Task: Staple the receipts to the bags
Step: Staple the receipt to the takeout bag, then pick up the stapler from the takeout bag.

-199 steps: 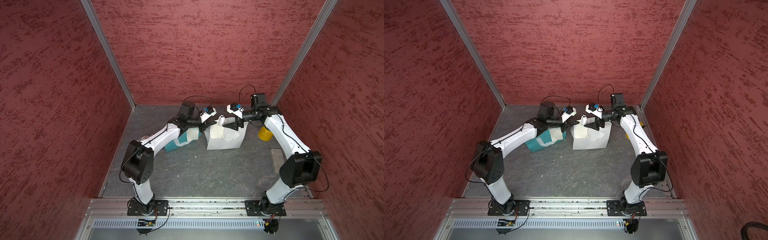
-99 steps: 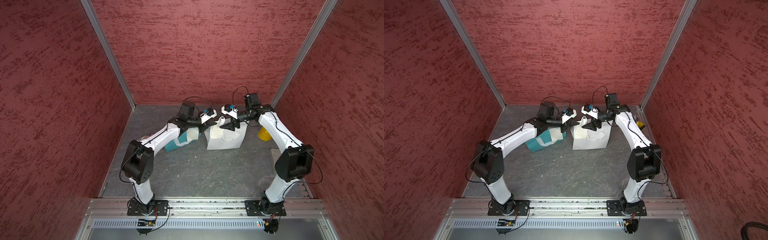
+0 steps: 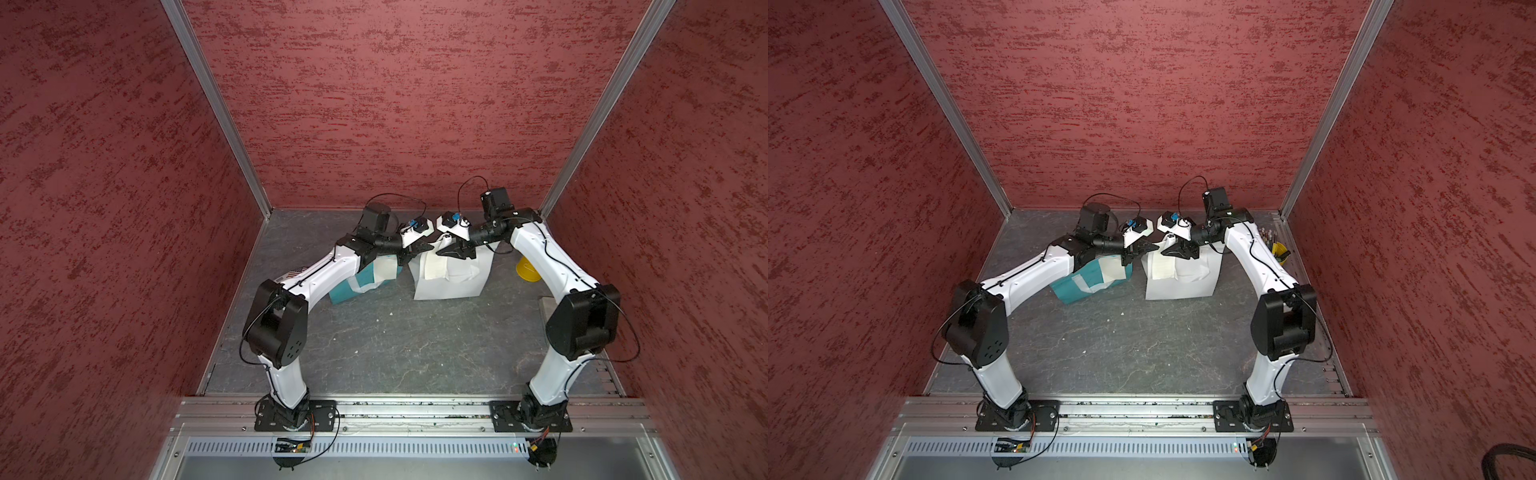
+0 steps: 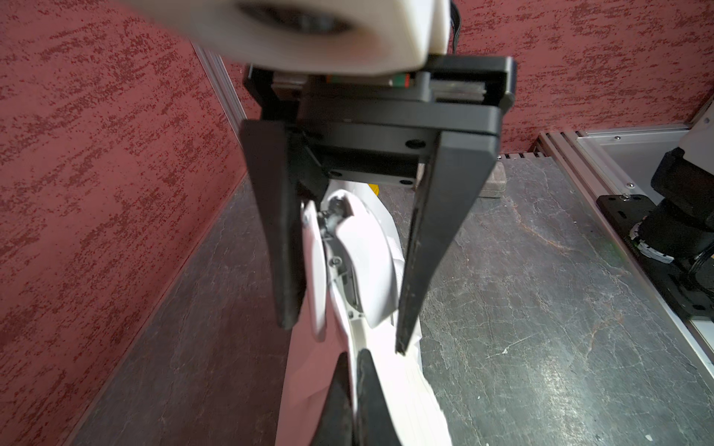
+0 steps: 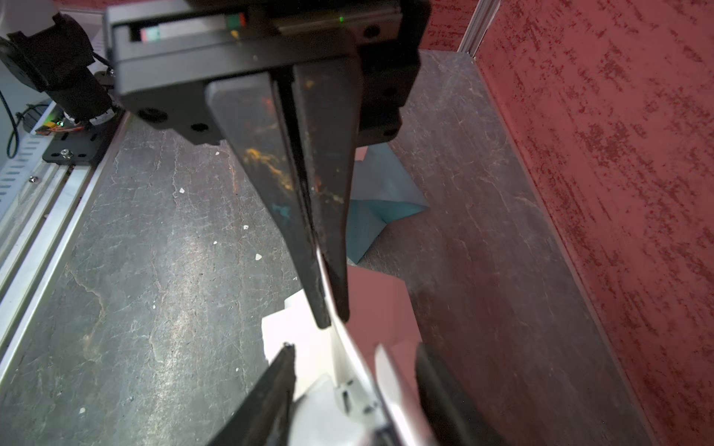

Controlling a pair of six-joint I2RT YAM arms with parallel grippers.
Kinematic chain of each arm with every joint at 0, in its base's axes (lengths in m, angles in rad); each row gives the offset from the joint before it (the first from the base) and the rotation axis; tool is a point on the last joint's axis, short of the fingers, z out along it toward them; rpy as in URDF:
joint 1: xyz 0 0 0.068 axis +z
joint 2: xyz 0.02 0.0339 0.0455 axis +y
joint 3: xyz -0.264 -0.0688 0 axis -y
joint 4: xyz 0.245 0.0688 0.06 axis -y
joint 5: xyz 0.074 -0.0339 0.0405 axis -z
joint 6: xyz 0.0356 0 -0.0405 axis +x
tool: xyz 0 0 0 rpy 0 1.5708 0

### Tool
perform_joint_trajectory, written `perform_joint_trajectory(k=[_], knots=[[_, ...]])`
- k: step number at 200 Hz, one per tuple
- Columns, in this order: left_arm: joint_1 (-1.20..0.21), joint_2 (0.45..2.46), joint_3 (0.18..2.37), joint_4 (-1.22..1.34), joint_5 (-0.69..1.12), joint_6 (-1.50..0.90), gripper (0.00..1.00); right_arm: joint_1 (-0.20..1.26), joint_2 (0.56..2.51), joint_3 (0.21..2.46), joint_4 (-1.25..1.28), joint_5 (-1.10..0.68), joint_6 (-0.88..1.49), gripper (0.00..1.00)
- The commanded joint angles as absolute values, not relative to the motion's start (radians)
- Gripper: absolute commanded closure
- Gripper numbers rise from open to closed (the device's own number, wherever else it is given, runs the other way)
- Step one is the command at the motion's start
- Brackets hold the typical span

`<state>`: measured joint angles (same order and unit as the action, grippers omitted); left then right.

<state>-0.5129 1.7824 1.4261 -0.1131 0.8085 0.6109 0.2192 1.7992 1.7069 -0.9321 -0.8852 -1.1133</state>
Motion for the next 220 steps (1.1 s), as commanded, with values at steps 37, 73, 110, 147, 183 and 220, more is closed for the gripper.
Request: perform_joint_trajectory(k=[37,73,110,147,183,220], knots=[[-0.511,1.815,1.444,-0.151,0.828,0.62,1.0,0.224,1.806,1.708,-0.952,-0.884,-1.138,1.0],[-0.509,1.807,1.435,-0.138,0.809,0.611,1.0,0.222,1.735,1.63,-0.741,-0.862,-0.96,0.43],[-0.503,1.791,1.379,-0.035,0.78,0.554,1.0,0.221,1.528,1.367,-0.22,-0.764,-0.493,0.21],[-0.502,1.778,1.34,0.027,0.775,0.515,1.0,0.224,1.329,1.111,0.169,-0.581,-0.093,0.18],[-0.503,1.776,1.327,0.052,0.769,0.499,1.0,0.256,1.257,1.028,0.177,-0.502,0.077,0.23],[-0.505,1.774,1.333,0.055,0.769,0.494,1.0,0.326,1.263,1.008,0.153,-0.435,0.103,0.28]])
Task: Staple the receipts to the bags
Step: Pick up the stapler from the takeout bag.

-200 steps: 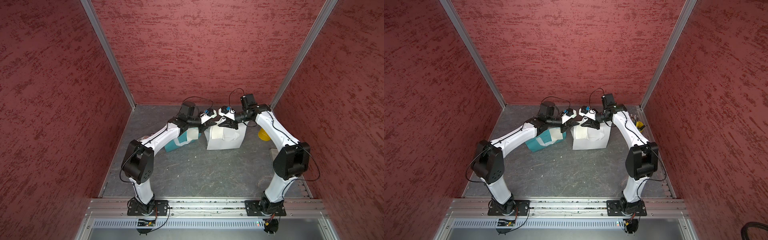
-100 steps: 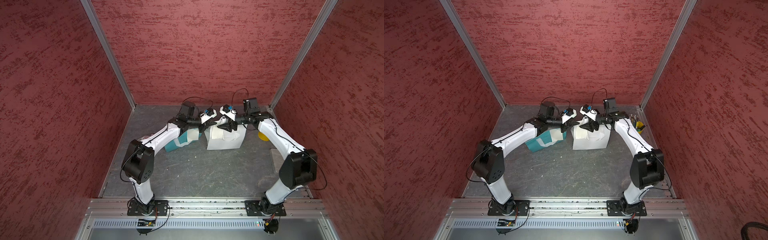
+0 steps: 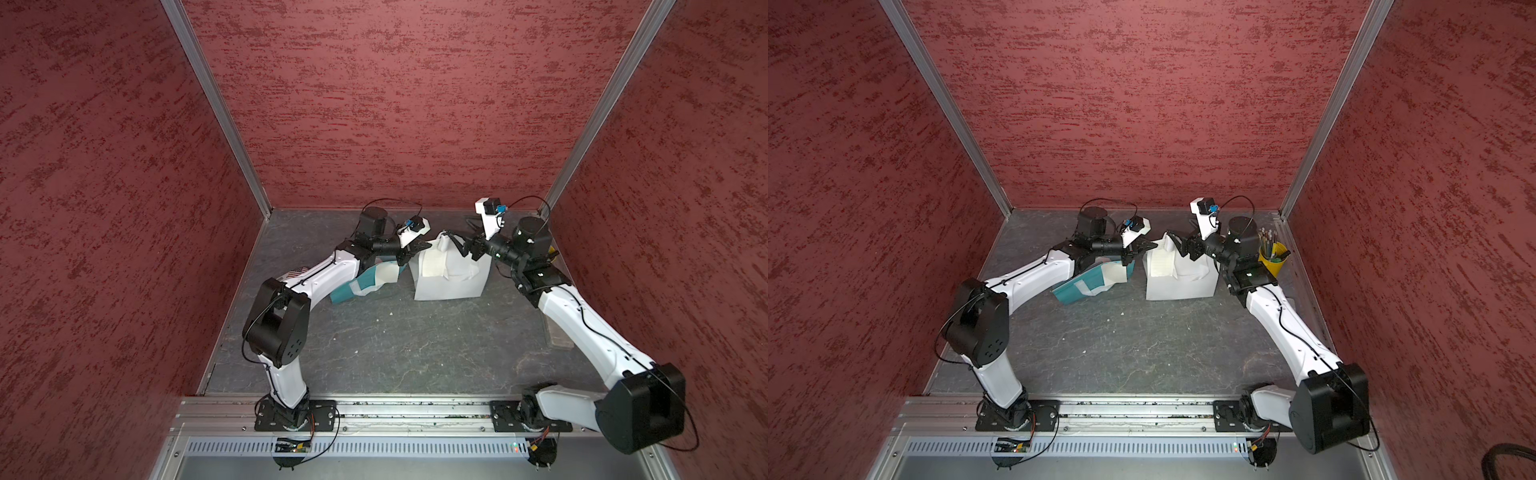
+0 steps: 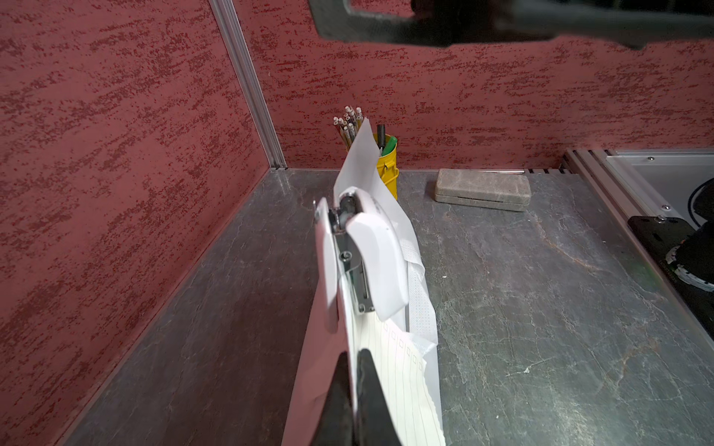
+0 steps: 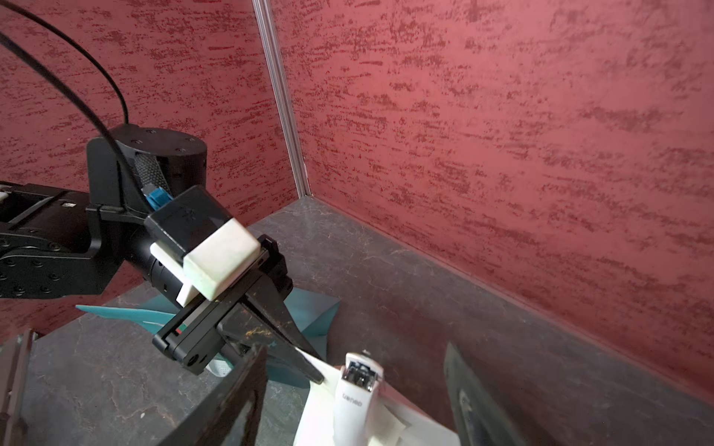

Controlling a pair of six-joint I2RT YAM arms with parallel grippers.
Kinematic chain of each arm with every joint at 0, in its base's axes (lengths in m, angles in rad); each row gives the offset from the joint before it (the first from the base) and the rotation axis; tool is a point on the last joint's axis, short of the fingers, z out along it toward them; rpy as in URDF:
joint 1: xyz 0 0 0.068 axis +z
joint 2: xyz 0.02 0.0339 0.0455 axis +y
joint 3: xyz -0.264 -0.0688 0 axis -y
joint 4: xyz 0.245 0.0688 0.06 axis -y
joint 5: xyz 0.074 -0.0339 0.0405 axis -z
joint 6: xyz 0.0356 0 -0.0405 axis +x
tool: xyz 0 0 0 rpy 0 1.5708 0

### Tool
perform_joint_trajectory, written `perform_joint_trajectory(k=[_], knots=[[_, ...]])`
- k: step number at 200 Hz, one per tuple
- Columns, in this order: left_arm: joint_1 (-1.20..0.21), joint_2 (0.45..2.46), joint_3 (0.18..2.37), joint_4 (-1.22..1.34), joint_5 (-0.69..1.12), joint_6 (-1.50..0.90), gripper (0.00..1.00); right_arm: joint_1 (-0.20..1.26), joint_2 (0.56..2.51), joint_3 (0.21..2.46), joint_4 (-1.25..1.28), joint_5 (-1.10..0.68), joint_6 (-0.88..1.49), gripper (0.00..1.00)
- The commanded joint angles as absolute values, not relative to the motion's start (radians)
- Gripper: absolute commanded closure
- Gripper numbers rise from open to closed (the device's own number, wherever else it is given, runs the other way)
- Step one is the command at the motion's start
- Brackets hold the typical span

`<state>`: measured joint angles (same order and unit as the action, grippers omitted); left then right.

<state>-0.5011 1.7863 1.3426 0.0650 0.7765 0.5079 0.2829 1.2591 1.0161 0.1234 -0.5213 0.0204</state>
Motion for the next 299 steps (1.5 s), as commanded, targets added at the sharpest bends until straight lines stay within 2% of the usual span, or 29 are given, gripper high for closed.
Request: perform_joint_trajectory(k=[1,57,76,103,123,165,250,273,299], knots=[[-0.505,1.774,1.334,0.054,0.769,0.494,1.0,0.328,1.264,1.009,0.153,-0.433,0.103,0.29],[-0.505,1.771,1.335,0.05,0.767,0.491,1.0,0.379,1.325,1.058,0.044,-0.335,0.101,0.49],[-0.505,1.772,1.337,0.051,0.769,0.49,1.0,0.395,1.337,1.063,0.01,-0.29,0.092,0.51],[-0.507,1.776,1.346,0.042,0.769,0.492,1.0,0.408,1.349,1.07,0.004,-0.274,0.089,0.6],[-0.507,1.775,1.347,0.037,0.769,0.494,1.0,0.414,1.364,1.087,0.004,-0.265,0.099,0.71],[-0.508,1.776,1.345,0.031,0.766,0.493,1.0,0.414,1.362,1.098,0.024,-0.25,0.121,1.0],[-0.501,1.769,1.321,0.051,0.75,0.486,1.0,0.384,1.225,1.074,0.215,-0.104,0.208,1.0],[-0.502,1.769,1.313,0.081,0.73,0.461,1.0,0.354,1.182,1.113,0.064,-0.084,0.186,1.0],[-0.505,1.758,1.297,0.127,0.696,0.454,1.0,0.318,1.173,1.223,-0.284,-0.135,0.162,1.0]])
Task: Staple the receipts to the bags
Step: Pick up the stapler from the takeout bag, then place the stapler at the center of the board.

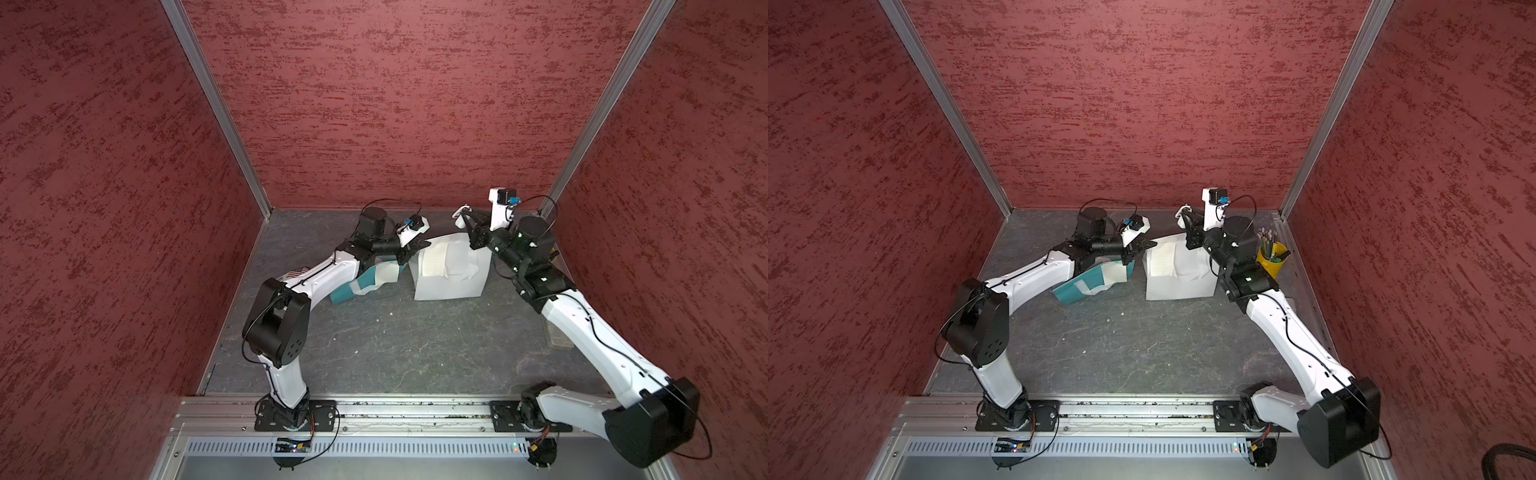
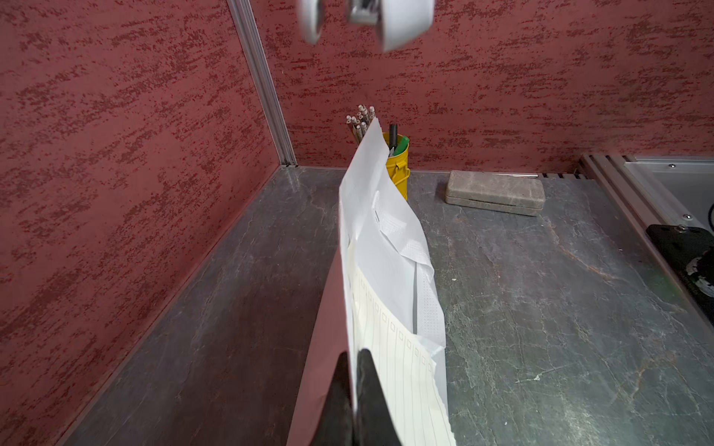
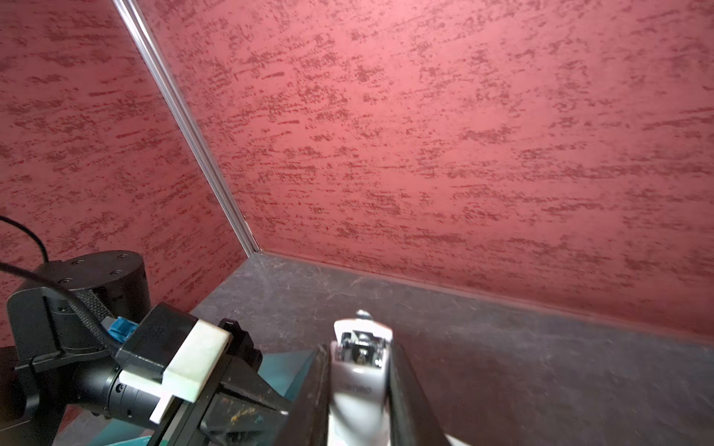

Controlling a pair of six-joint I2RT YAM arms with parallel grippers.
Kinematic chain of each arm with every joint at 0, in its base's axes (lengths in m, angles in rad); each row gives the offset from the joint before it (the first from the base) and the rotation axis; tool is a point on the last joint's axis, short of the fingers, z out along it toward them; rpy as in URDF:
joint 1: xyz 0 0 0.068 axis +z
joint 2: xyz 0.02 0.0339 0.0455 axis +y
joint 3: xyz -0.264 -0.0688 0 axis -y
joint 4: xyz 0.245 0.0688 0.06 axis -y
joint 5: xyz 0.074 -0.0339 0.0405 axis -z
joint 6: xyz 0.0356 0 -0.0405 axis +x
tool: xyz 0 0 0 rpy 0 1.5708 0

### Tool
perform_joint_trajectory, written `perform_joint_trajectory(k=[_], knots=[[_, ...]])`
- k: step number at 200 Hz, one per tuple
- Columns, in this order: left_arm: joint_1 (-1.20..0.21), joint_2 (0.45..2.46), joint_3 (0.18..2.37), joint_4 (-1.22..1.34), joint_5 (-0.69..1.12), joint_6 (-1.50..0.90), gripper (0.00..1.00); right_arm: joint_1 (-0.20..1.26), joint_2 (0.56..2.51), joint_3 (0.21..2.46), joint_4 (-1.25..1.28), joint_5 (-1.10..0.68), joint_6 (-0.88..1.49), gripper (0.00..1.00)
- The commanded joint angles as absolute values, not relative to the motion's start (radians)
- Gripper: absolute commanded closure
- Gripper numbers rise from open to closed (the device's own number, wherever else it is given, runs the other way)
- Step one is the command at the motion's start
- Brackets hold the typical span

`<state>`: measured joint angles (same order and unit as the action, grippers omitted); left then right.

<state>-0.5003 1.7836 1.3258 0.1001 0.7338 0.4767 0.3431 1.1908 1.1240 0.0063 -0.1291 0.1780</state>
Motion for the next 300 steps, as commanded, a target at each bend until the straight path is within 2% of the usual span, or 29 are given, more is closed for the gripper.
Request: perform_joint_trajectory(k=[1,36,62,102,126,189,207,235,248,259,286,296,300], knots=[[-0.505,1.758,1.297,0.129,0.695,0.454,1.0,0.317,1.173,1.226,-0.299,-0.137,0.161,1.0],[-0.504,1.759,1.286,0.169,0.686,0.441,0.99,0.315,1.211,1.268,-0.774,-0.214,0.194,1.0],[-0.503,1.763,1.278,0.201,0.684,0.421,0.97,0.315,1.225,1.155,-0.916,-0.293,0.263,1.0],[-0.503,1.761,1.274,0.22,0.67,0.4,0.96,0.315,1.207,0.964,-0.899,-0.344,0.384,1.0],[-0.502,1.76,1.273,0.218,0.672,0.4,0.95,0.317,1.264,0.879,-0.897,-0.359,0.41,1.0],[-0.501,1.766,1.295,0.182,0.676,0.39,0.9,0.318,1.43,0.826,-0.788,-0.298,0.416,1.0],[-0.502,1.766,1.307,0.177,0.666,0.378,0.88,0.318,1.448,0.842,-0.764,-0.285,0.417,0.85],[-0.499,1.755,1.307,0.196,0.64,0.357,0.74,0.317,1.428,0.833,-0.723,-0.266,0.43,0.58],[-0.499,1.749,1.31,0.2,0.621,0.362,0.56,0.316,1.427,0.833,-0.718,-0.26,0.431,0.52],[-0.497,1.738,1.307,0.207,0.608,0.364,0.47,0.316,1.419,0.836,-0.716,-0.249,0.432,0.48],[-0.493,1.698,1.303,0.261,0.567,0.342,0.16,0.316,1.348,0.875,-0.707,-0.208,0.424,0.37],[-0.488,1.672,1.303,0.293,0.545,0.316,0.01,0.314,1.3,0.894,-0.686,-0.18,0.41,0.32],[-0.486,1.661,1.303,0.311,0.536,0.297,0.0,0.314,1.279,0.901,-0.671,-0.165,0.402,0.3]])
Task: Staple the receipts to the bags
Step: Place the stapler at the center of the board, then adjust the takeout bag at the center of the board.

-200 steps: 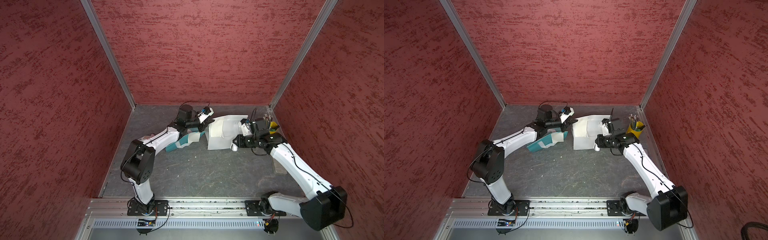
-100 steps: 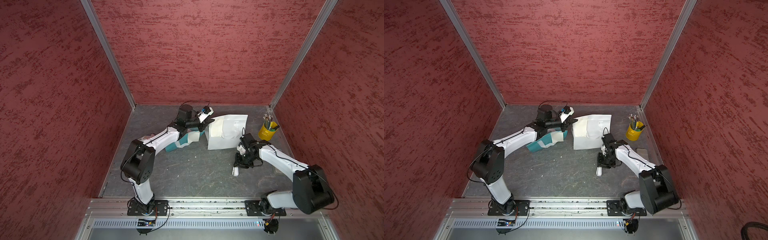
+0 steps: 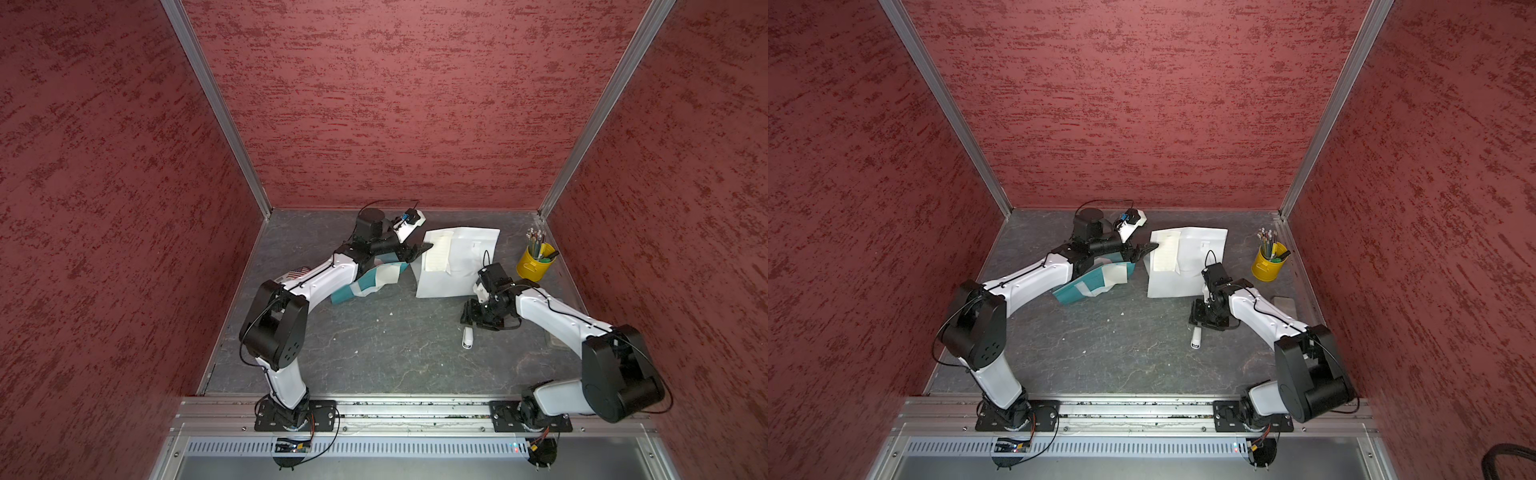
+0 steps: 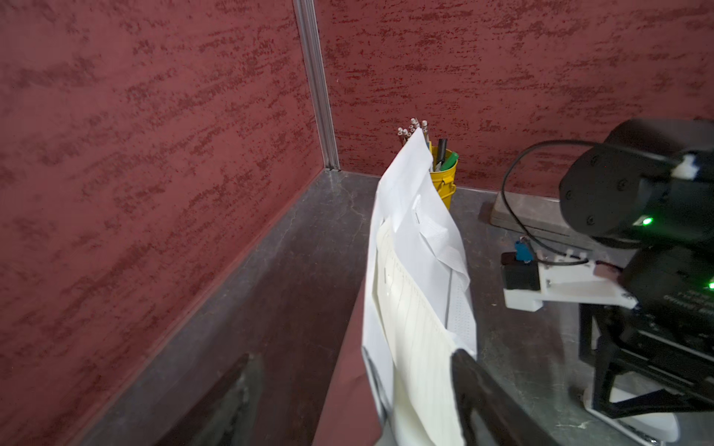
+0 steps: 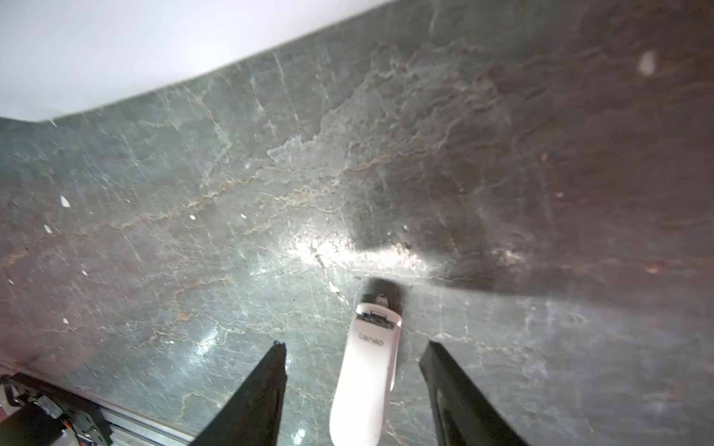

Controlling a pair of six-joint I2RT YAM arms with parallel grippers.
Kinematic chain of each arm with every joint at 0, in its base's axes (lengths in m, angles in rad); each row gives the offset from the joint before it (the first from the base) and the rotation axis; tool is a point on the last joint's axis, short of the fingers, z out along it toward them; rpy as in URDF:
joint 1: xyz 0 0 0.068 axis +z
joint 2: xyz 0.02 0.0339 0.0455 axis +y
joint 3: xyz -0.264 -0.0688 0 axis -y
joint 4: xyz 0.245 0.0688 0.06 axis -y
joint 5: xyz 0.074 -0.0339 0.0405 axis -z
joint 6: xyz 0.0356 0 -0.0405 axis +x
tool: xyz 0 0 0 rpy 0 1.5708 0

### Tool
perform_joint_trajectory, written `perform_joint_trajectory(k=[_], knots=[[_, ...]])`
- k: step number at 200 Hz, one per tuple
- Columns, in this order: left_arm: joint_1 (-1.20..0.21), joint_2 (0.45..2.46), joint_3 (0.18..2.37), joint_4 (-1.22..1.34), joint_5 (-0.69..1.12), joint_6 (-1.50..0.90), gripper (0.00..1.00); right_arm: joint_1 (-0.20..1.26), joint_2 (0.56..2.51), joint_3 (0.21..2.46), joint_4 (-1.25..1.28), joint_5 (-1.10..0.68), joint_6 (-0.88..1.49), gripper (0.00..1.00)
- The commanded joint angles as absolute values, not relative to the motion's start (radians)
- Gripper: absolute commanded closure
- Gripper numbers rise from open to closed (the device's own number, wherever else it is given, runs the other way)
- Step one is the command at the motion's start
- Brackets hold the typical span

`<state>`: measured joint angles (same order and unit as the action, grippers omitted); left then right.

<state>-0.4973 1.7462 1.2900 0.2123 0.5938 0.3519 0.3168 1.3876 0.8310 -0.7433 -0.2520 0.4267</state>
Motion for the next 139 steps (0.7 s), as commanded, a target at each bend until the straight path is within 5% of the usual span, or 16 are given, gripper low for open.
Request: perform_joint_trajectory(k=[1,38,84,139], knots=[[-0.485,1.658,1.303,0.317,0.532,0.293,0.0,0.313,1.274,0.902,-0.667,-0.162,0.4,0.3],[-0.408,1.51,1.309,0.469,0.423,0.079,0.0,0.279,1.125,0.906,-0.435,0.088,0.368,0.01],[-0.239,1.233,1.192,0.309,0.178,0.11,0.0,0.173,1.033,0.724,0.006,0.318,0.278,0.01],[-0.06,0.996,0.607,0.213,-0.238,0.027,0.0,0.072,1.129,0.364,0.707,0.472,0.215,0.01]])
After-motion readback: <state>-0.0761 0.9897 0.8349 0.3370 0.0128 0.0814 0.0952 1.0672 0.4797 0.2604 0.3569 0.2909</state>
